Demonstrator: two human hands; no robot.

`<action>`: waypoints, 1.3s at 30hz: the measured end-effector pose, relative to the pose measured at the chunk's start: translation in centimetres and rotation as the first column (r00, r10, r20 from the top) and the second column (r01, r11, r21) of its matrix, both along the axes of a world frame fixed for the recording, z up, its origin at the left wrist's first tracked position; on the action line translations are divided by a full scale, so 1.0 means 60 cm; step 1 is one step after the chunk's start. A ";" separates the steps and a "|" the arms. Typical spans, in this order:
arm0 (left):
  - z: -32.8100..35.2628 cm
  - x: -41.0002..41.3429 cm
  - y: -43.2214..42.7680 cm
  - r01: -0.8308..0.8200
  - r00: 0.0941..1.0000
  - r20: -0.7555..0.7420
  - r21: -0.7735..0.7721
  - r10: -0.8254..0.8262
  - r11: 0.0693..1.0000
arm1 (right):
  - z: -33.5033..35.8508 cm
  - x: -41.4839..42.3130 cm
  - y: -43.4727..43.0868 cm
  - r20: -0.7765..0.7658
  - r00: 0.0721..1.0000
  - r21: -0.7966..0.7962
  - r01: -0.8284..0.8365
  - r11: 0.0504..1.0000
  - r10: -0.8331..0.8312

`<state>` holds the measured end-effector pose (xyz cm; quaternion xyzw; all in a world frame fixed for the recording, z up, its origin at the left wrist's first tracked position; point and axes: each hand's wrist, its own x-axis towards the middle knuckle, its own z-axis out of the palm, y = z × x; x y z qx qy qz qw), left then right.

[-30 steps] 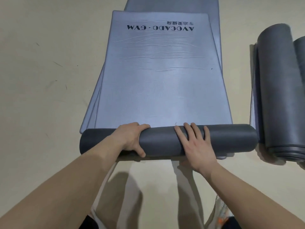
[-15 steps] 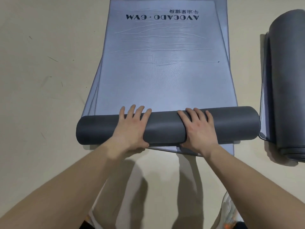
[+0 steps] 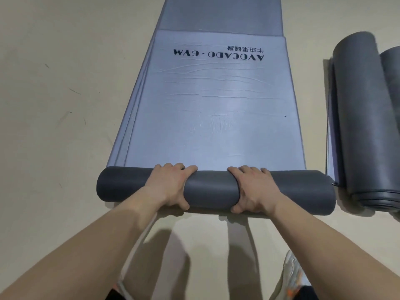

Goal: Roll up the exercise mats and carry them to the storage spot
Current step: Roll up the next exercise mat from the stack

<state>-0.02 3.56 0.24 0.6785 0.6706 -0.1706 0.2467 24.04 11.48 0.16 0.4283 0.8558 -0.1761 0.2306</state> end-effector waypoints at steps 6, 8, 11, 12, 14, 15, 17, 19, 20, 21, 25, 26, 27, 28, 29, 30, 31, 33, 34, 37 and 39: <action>0.010 -0.011 0.030 -0.035 0.999 0.023 -0.047 0.036 0.998 | -0.030 0.022 -0.053 -0.058 0.998 0.291 0.036 0.956 -0.019; 0.010 -0.001 -0.003 -0.086 0.993 -0.068 0.129 0.095 0.988 | -0.021 0.011 -0.023 -0.060 0.998 0.217 0.034 0.976 -0.021; -0.002 0.005 -0.047 -0.147 0.983 -0.075 0.212 0.167 0.966 | -0.001 -0.005 0.028 -0.055 0.998 0.104 0.013 0.994 -0.007; -0.009 0.002 -0.045 -0.140 0.984 -0.079 0.211 0.160 0.967 | -0.001 -0.005 0.033 -0.056 0.998 0.119 -0.001 0.993 0.008; -0.021 -0.012 -0.015 -0.154 0.984 -0.051 0.237 0.171 0.959 | -0.010 0.000 0.020 -0.067 0.997 0.268 -0.007 0.963 0.026; -0.024 -0.022 0.005 -0.161 0.985 -0.029 0.231 0.173 0.959 | -0.020 0.002 0.004 -0.089 0.996 0.340 0.021 0.940 0.011; -0.027 -0.039 0.038 -0.152 0.988 0.003 0.210 0.155 0.966 | -0.041 0.003 -0.015 -0.115 0.993 0.430 0.075 0.900 -0.028; -0.034 -0.047 0.045 -0.137 0.990 0.020 0.235 0.137 0.962 | -0.052 -0.006 -0.001 -0.132 0.991 0.469 0.089 0.879 -0.030; -0.039 -0.047 0.042 -0.102 0.994 -0.005 0.265 0.107 0.959 | -0.055 -0.010 0.012 -0.138 0.990 0.474 0.090 0.876 -0.027; -0.045 -0.043 0.036 -0.050 0.996 -0.051 0.299 0.068 0.953 | -0.054 -0.013 0.027 -0.129 0.991 0.468 0.081 0.880 -0.023; -0.053 -0.048 0.065 0.039 0.994 -0.110 0.306 -0.006 0.951 | -0.042 -0.022 0.087 -0.023 0.999 0.352 -0.019 0.936 0.030; -0.047 -0.052 0.080 0.027 0.996 -0.089 0.290 -0.001 0.957 | -0.038 -0.025 0.102 0.000 0.999 0.323 -0.034 0.946 0.036; -0.038 -0.054 0.090 0.019 0.998 -0.068 0.258 -0.001 0.966 | -0.029 -0.029 0.113 0.024 0.999 0.290 -0.050 0.956 0.045; -0.029 -0.052 0.092 0.020 0.998 -0.058 0.221 -0.008 0.975 | -0.019 -0.031 0.117 0.046 0.997 0.254 -0.064 0.965 0.054; -0.022 -0.046 0.088 0.021 0.998 -0.057 0.187 -0.011 0.982 | -0.013 -0.029 0.118 0.057 0.996 0.218 -0.073 0.973 0.063; -0.016 -0.037 0.078 0.018 0.998 -0.059 0.153 -0.009 0.988 | -0.007 -0.026 0.114 0.065 0.995 0.180 -0.090 0.979 0.080; -0.011 -0.026 0.063 0.003 0.999 -0.046 0.107 0.002 0.994 | 0.000 -0.022 0.106 0.082 0.992 0.127 -0.108 0.986 0.098; -0.007 -0.005 0.020 -0.025 1.000 -0.005 0.015 0.025 1.000 | 0.013 -0.013 0.080 0.111 0.985 0.039 -0.135 0.990 0.130; -0.008 0.004 -0.001 -0.025 1.000 0.001 -0.005 0.025 1.000 | 0.014 -0.006 0.060 0.111 0.985 0.035 -0.136 0.990 0.131; -0.006 0.012 -0.020 -0.038 0.999 0.018 -0.047 0.039 0.998 | 0.016 0.015 -0.014 0.102 0.993 0.165 -0.076 0.983 0.060; 0.004 0.004 -0.004 -0.073 0.995 0.063 -0.097 0.080 0.993 | 0.007 0.032 -0.060 0.092 0.996 0.256 -0.039 0.966 0.016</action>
